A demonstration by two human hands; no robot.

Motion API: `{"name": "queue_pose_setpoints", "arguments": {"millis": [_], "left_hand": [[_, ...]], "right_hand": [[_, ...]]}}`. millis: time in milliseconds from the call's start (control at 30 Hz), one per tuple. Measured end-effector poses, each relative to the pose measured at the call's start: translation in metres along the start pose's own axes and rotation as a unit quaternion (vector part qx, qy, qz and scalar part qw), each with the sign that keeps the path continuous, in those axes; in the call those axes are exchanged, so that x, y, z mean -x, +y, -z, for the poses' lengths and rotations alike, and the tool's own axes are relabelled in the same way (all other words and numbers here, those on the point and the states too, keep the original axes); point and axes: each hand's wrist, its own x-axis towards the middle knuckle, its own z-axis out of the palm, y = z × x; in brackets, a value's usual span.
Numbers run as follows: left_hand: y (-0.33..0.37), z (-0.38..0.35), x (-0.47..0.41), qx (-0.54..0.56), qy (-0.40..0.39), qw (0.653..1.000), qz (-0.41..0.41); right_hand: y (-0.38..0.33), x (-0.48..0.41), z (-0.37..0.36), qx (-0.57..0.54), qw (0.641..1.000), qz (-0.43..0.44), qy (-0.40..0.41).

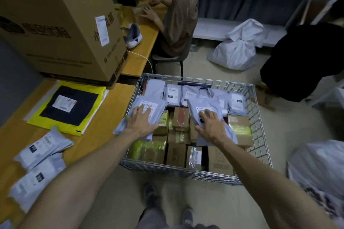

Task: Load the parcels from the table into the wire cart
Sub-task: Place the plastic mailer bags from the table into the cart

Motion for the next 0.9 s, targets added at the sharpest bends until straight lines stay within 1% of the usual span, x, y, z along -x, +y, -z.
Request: {"name": "queue_pose_setpoints", "arguments": {"millis": [200, 333, 400, 533, 667, 800, 900], "left_hand": [[-0.038, -0.046, -0.045, 0.024, -0.077, 0.997, -0.007], [-0.056, -0.088, -0.056, 0.03, -0.145, 0.989, -0.013], [-0.059, -0.106, -0.061, 0.03, -0.163, 0.986, -0.009], [-0.06, -0.135, -0.077, 0.043, -0.176, 0.983, 0.014], [-0.06, -0.168, -0.095, 0.065, -0.187, 0.979, 0.047], [-0.058, -0.198, -0.107, 0.064, -0.194, 0.977, 0.052], [-0.055, -0.212, -0.113, 0.064, -0.181, 0.98, 0.05]], "right_hand": [[-0.038, -0.033, -0.052, -0.02, 0.998, -0.022, -0.062], [-0.058, -0.036, -0.102, -0.029, 0.991, -0.028, -0.128], [-0.065, -0.035, -0.121, -0.034, 0.987, -0.031, -0.152], [-0.074, -0.045, -0.151, -0.055, 0.979, -0.033, -0.191], [-0.077, -0.062, -0.182, -0.062, 0.977, -0.027, -0.202], [-0.079, -0.078, -0.208, -0.084, 0.974, -0.033, -0.207], [-0.08, -0.084, -0.226, -0.087, 0.973, -0.032, -0.212]]}}
